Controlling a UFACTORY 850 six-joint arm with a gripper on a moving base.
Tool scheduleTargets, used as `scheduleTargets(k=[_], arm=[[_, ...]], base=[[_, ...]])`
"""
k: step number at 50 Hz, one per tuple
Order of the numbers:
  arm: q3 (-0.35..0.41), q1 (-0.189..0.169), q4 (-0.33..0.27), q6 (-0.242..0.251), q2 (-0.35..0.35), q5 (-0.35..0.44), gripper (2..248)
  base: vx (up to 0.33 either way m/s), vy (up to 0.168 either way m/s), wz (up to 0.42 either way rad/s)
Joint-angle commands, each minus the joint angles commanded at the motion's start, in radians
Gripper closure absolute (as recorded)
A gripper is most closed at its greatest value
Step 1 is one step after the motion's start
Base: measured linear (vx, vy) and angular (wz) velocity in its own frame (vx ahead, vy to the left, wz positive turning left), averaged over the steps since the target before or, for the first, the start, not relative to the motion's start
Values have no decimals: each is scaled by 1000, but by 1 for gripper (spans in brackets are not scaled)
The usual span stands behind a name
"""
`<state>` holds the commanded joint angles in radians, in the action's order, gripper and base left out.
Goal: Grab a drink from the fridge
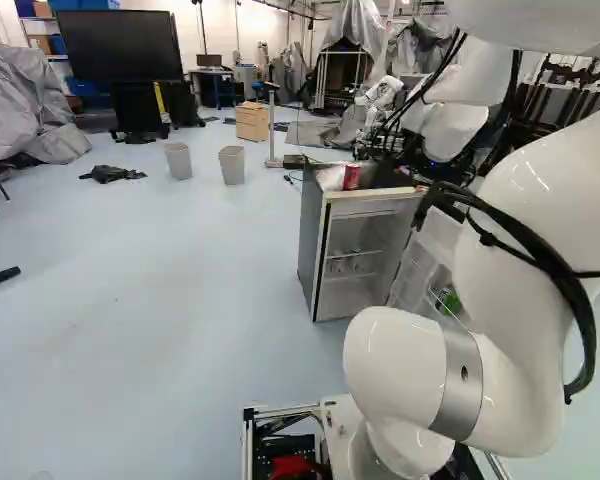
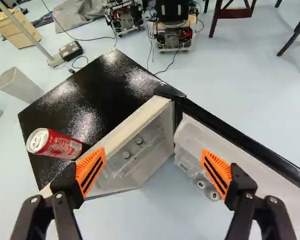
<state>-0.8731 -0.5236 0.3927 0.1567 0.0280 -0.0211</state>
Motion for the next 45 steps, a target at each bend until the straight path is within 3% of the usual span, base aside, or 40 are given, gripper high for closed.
scheduleTargets(k=[34, 45], arm=[[-38, -118, 121, 0, -1, -218, 3], [-53, -156, 128, 0, 13, -239, 3]], base=[[0, 0, 0], [0, 0, 0]])
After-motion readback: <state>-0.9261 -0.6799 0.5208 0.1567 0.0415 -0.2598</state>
